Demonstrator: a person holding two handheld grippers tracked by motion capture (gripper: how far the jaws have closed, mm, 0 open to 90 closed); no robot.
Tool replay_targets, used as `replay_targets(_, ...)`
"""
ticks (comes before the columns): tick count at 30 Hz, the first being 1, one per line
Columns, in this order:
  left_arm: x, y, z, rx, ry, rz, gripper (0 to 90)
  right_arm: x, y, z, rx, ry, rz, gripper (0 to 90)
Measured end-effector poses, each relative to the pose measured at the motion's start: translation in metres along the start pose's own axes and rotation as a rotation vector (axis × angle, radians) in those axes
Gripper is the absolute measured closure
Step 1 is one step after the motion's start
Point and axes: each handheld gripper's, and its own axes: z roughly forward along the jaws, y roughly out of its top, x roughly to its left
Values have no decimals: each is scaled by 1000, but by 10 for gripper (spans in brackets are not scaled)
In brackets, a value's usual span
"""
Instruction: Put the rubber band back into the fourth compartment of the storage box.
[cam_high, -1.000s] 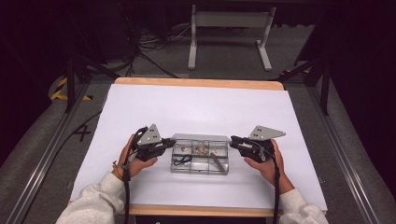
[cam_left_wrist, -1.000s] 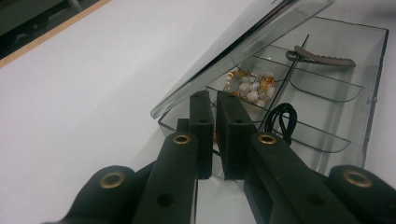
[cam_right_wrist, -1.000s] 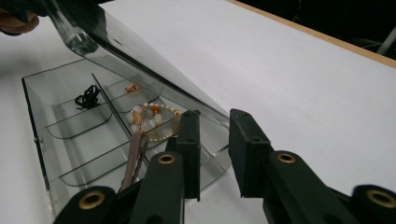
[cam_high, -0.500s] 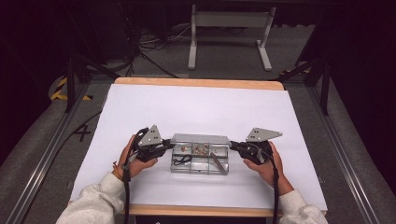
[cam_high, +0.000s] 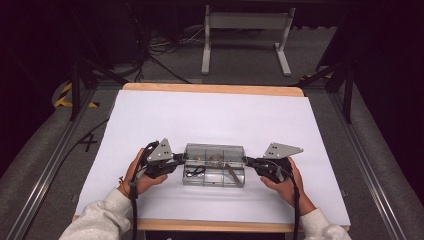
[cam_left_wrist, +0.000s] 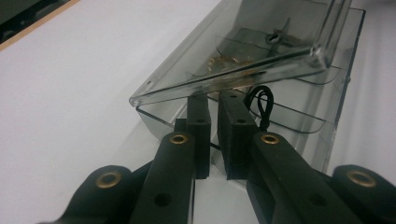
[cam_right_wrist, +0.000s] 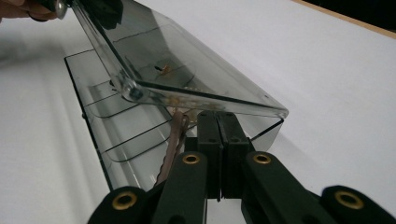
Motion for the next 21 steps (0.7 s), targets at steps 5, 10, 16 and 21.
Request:
replay_targets(5, -2, -1, 0, 10, -2, 6, 830, 2, -1, -3, 7, 7, -6, 891)
replay_targets(10, -3, -3, -2, 16, -5, 8, 826, 3, -5, -5, 5, 11, -4, 888)
replay_targets(16, -7, -6, -5, 17, -10, 7, 822, 7, -7, -9, 11, 13, -18, 886)
replay_targets(21, -11, -9, -7, 27, -21, 20, 821, 8, -9, -10, 21, 17, -24, 884)
